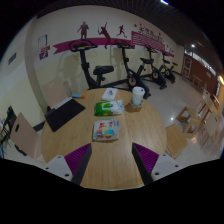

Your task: Fold towel

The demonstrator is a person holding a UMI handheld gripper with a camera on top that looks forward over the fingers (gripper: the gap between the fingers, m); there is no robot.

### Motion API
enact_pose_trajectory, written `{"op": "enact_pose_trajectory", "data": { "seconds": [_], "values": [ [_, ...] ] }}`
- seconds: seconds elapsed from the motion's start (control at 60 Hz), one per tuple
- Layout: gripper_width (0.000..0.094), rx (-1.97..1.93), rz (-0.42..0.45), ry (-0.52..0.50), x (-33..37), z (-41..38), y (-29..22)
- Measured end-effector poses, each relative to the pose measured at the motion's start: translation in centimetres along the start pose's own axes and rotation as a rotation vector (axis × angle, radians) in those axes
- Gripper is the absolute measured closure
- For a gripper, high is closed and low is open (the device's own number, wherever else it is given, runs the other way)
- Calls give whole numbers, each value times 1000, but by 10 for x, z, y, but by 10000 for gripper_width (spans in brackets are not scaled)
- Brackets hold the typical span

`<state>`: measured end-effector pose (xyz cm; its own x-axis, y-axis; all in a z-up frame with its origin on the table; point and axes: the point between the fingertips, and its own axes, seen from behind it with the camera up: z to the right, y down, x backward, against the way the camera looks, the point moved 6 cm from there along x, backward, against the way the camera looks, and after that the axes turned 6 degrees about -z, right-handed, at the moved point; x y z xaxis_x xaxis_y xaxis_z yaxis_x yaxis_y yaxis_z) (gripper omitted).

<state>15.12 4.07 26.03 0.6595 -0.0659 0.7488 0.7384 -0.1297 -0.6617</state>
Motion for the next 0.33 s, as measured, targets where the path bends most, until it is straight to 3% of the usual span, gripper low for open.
{"op": "enact_pose_trajectory", "data": {
  "seconds": [0.333],
  "values": [
    [83,87,14,-3,5,-12,5]
  ]
}}
